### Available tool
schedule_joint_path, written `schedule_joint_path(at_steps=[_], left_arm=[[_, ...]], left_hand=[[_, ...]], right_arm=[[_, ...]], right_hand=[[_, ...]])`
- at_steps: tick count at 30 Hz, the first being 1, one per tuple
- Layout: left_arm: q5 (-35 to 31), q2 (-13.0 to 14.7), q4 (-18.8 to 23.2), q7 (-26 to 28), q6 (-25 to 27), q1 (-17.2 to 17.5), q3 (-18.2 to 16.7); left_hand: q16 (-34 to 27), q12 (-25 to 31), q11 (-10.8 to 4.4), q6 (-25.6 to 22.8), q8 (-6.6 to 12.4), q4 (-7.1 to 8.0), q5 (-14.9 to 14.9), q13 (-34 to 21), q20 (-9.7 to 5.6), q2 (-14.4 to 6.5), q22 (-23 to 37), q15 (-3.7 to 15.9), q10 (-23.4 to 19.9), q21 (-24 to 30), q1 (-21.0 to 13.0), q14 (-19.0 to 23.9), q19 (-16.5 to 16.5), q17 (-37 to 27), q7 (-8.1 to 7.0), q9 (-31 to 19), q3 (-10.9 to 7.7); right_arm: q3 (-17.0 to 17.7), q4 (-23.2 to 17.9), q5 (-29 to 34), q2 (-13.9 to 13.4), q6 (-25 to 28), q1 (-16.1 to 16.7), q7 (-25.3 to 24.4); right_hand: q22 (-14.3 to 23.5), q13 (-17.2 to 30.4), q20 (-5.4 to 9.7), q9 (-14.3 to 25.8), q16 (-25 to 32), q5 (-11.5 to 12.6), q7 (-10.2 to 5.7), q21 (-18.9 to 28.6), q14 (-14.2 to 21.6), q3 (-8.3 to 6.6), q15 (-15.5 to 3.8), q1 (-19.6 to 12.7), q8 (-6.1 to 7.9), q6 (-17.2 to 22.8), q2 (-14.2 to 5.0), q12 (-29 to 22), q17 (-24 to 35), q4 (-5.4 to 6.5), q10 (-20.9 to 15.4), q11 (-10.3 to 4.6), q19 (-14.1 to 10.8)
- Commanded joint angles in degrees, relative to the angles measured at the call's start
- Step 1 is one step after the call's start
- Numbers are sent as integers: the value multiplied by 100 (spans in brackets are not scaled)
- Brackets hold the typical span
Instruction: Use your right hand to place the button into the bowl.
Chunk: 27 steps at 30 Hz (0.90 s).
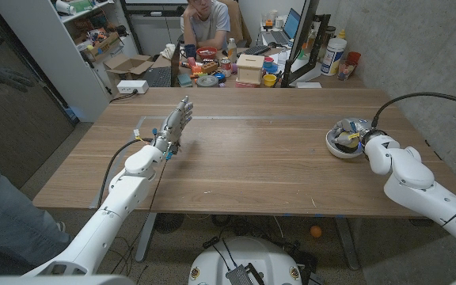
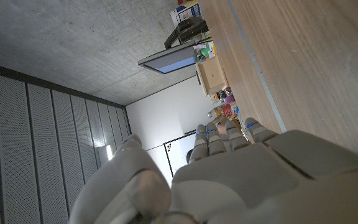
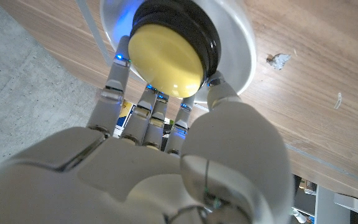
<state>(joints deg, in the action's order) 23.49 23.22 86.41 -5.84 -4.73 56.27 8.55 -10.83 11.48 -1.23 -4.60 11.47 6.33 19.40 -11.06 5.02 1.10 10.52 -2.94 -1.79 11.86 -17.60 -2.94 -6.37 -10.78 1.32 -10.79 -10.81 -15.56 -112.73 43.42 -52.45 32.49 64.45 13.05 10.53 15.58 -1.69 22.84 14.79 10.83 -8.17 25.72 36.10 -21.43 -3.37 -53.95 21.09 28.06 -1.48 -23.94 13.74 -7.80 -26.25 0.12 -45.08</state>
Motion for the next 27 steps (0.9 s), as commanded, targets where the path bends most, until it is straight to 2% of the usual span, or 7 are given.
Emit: schedule_joint_path(at_steps=[1, 6, 11, 18, 20, 23, 27], left_arm=[[-22, -10, -12, 12, 21, 11, 13], [-21, -26, -41, 0, 10, -8, 23], [-24, -40, -66, -15, -4, -29, 37], [-28, -51, -71, -20, -10, -44, 51], [-34, -47, -71, -27, -16, -48, 57], [-35, -47, -65, -37, -12, -54, 69], [-38, -45, -62, -45, -13, -57, 81]], left_hand=[[-24, 50, -33, -52, 21, -16, -22, -16, 32, -42, 26, -21, -16, 11, -12, 21, -15, -11, -8, -13, 25], [-24, 46, -50, -57, 23, -17, -23, -16, 31, -45, 27, -18, -7, 12, -15, 20, -15, -11, -5, -13, 29], [-24, 50, -52, -63, 24, -18, -24, -16, 27, -48, 27, -22, -15, 13, -18, 21, -14, -11, -3, -13, 33], [-25, 51, -31, -79, 29, -19, -25, -16, 31, -53, 27, -23, -19, 14, -24, 23, -14, -11, -12, -13, 40], [-25, 52, -31, -78, 28, -19, -25, -16, 32, -53, 27, -23, -21, 14, -24, 23, -14, -11, -9, -13, 41], [-26, 48, -38, -67, 23, -20, -26, -16, 31, -56, 28, -17, -12, 14, -26, 26, -16, -11, -7, -13, 44], [-29, 49, -43, -88, 30, -20, -27, -16, 31, -59, 28, -14, -16, 14, -28, 35, -16, -11, -9, -13, 47]], right_arm=[[-128, 40, -202, -105, 145, -49, -107], [-165, 8, -251, -166, 210, -67, -113], [-182, -25, -316, -235, 251, -72, -102], [-137, -49, -482, -291, 224, -22, -209], [-124, -62, -514, -292, 233, 3, -270], [-106, -92, -556, -329, 210, 40, -343], [-40, -155, -616, -345, 169, 130, -520]], right_hand=[[16, -14, 437, -27, -61, 23, -10, -30, -76, 58, 146, -374, -94, -123, -393, 74, 3, 5, 124, 33, -495], [16, -43, 363, -62, -84, 9, -25, -27, -65, 119, 299, -294, -151, -168, -302, 138, -17, 18, 230, 63, -519], [12, -82, 192, -120, -141, -18, -49, -61, -95, 240, 526, -103, -272, -317, -164, 215, -52, 75, 359, 111, -486], [-2, -105, -14, -209, -245, -85, 15, -132, -174, 536, 827, 388, -454, -538, 150, 288, -119, 227, 506, 166, -471], [-4, -106, -48, -221, -264, -85, 24, -152, -205, 573, 877, 461, -483, -577, 173, 299, -127, 255, 533, 196, -456], [-5, -105, -95, -234, -276, -83, 64, -175, -225, 606, 894, 532, -510, -613, 189, 304, -133, 284, 546, 206, -434], [-5, -104, -103, -252, -309, -74, 63, -207, -309, 623, 746, 599, -528, -609, 166, 308, -136, 317, 554, 204, -404]])
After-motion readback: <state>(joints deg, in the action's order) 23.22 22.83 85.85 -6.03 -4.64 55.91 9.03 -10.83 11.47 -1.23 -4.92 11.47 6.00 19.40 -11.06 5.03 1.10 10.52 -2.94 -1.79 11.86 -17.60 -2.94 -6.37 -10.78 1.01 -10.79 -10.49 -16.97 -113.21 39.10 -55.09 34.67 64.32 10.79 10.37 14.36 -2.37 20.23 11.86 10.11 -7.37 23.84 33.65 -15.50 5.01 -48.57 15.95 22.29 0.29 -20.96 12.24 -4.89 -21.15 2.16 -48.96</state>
